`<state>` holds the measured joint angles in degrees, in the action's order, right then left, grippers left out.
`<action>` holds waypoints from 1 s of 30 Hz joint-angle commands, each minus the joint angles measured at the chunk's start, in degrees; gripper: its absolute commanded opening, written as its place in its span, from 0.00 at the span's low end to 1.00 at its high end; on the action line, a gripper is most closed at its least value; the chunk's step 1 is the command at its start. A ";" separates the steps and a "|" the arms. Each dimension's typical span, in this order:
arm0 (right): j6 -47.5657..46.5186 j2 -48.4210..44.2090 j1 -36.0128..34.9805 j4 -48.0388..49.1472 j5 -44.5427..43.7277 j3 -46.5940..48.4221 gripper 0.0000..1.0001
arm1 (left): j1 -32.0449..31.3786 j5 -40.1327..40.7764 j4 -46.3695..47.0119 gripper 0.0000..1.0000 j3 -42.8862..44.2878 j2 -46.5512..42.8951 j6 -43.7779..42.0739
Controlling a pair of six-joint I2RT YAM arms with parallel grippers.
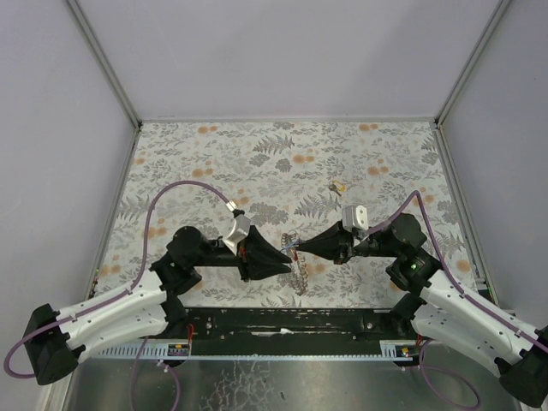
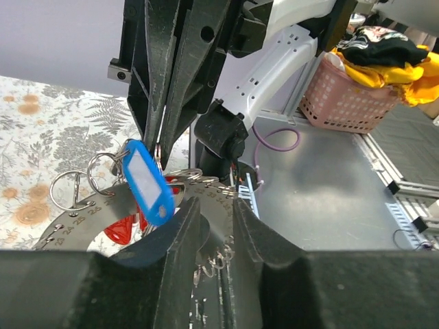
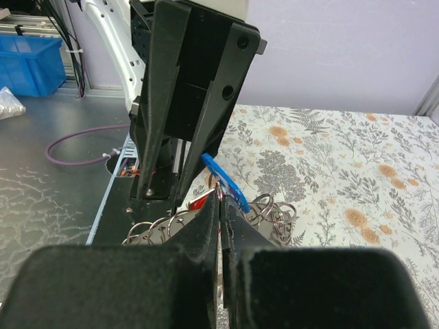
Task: Remove the keys from the keyring
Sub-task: Remove the key from the keyring.
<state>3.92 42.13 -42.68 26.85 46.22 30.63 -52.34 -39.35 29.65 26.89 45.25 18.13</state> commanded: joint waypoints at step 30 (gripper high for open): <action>-2.15 0.41 0.41 1.76 0.75 2.60 0.00 | 0.17 10.08 1.66 0.26 1.74 -0.82 -2.09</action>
<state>2.90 42.83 -42.68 25.93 47.59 30.63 -52.34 -29.41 27.38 27.31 44.31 15.90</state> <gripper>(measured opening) 0.018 0.302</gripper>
